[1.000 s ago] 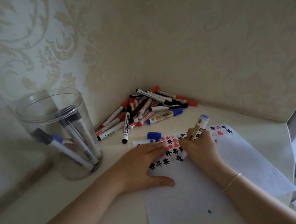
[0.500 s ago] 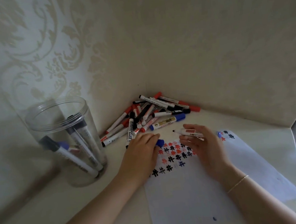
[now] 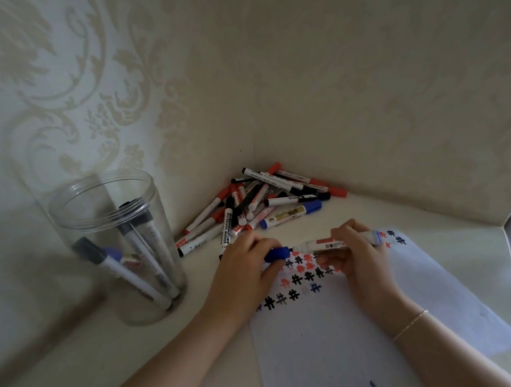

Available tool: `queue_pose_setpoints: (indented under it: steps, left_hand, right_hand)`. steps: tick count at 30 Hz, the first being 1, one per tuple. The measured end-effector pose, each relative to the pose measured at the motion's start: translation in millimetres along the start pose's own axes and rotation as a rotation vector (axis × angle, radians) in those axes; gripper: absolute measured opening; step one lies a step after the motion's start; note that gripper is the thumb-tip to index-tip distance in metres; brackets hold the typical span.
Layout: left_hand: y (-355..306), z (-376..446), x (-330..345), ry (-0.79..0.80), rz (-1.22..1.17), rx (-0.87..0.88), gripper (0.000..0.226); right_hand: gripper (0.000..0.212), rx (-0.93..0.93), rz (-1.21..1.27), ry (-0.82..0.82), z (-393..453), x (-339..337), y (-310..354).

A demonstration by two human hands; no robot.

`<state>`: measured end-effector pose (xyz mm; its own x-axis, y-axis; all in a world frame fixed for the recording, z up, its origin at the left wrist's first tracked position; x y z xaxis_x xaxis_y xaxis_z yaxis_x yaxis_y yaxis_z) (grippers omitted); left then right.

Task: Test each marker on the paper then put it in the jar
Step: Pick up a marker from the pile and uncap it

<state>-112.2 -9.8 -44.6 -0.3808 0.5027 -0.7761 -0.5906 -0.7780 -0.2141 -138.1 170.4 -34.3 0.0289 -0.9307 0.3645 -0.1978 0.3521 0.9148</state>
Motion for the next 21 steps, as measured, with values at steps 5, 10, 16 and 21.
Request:
queue_pose_setpoints:
  steps: [5,10,16,21]
  left_hand:
    - [-4.5,1.4,-0.7,0.006,-0.017,0.099,0.029]
    - [-13.9,-1.2,-5.7,0.105,-0.316,-0.004,0.026]
    - [-16.4,-0.2,-4.3,0.069,-0.418,-0.07,0.024]
    - [-19.3,0.5,-10.8,-0.01,-0.549,-0.21,0.026]
  right_hand:
    - [0.023,0.019,-0.071,0.065,-2.4,5.8,-1.0]
    - [0.013,0.087,-0.069,0.217,-5.5,9.8,0.3]
    - [0.015,-0.192,-0.12,-0.15,-1.4,-3.5,4.8]
    - [0.04,-0.328,-0.722,-0.247,-1.0,7.0,-5.5]
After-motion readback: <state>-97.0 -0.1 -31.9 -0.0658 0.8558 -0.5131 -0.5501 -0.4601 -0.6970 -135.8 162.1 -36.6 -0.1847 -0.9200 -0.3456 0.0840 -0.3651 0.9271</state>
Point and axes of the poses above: each hand's wrist, its own z-axis towards the middle knuckle, its own x-axis out of the palm, y = z × x, the point moved 3 cm from there along z, towards the middle knuckle, and after that the axes turned 14 degrees about x, right-handed, at the moved point
